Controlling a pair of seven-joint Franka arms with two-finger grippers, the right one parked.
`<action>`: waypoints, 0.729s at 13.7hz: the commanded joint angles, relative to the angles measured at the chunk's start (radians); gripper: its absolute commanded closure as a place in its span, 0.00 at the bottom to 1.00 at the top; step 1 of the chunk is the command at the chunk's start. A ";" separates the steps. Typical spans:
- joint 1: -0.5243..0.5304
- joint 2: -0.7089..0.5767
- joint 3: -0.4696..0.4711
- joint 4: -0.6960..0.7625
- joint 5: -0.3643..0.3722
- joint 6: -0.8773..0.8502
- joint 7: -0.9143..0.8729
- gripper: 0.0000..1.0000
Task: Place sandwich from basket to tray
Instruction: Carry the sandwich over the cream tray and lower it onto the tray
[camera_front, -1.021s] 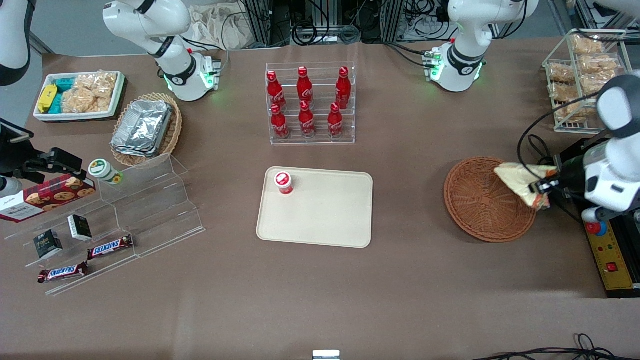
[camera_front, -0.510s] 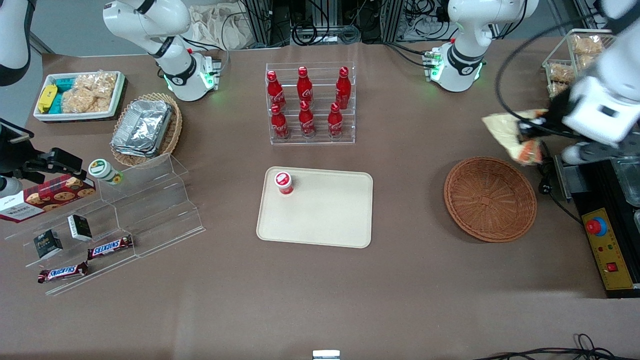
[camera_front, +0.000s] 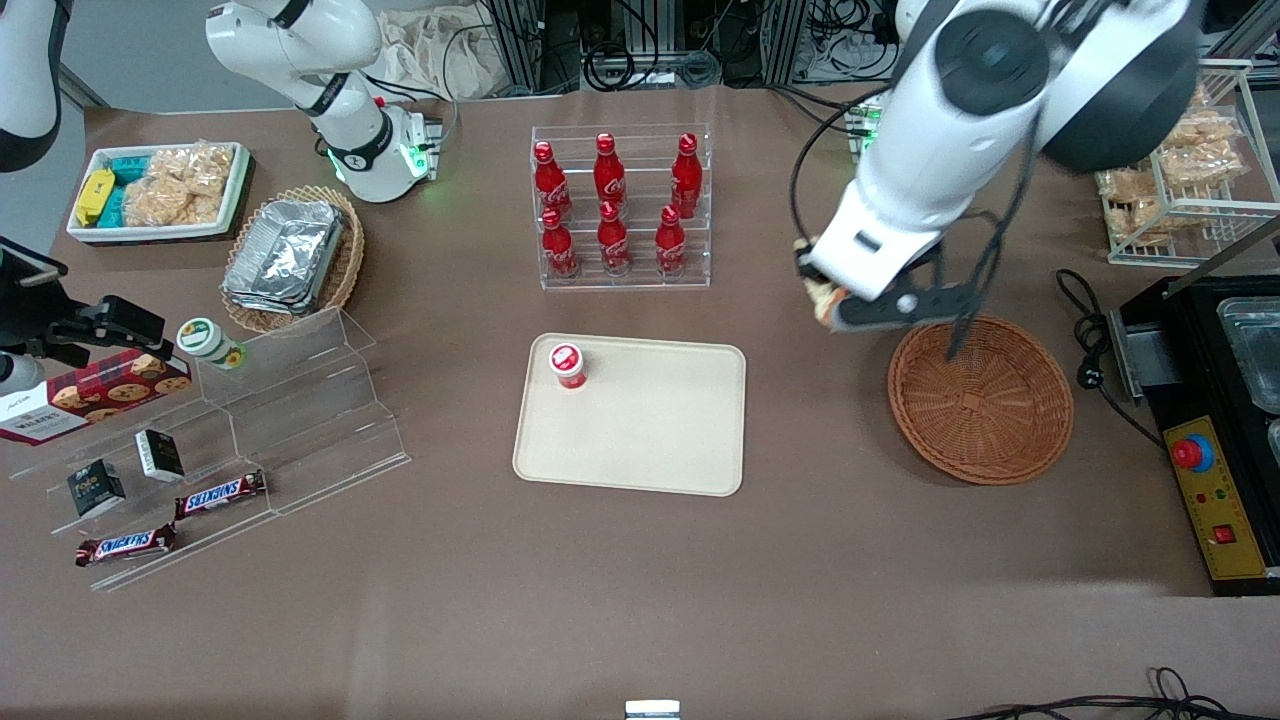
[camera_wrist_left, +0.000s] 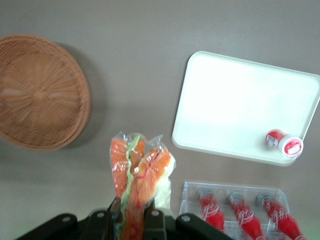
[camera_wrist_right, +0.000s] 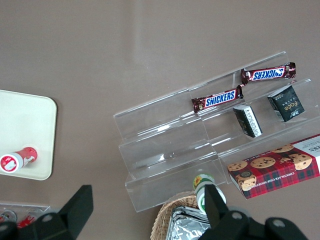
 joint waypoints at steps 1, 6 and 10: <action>0.004 0.172 -0.091 0.019 0.115 0.093 -0.107 0.81; -0.101 0.416 -0.092 0.019 0.331 0.266 -0.223 0.79; -0.133 0.549 -0.088 0.029 0.427 0.348 -0.227 0.78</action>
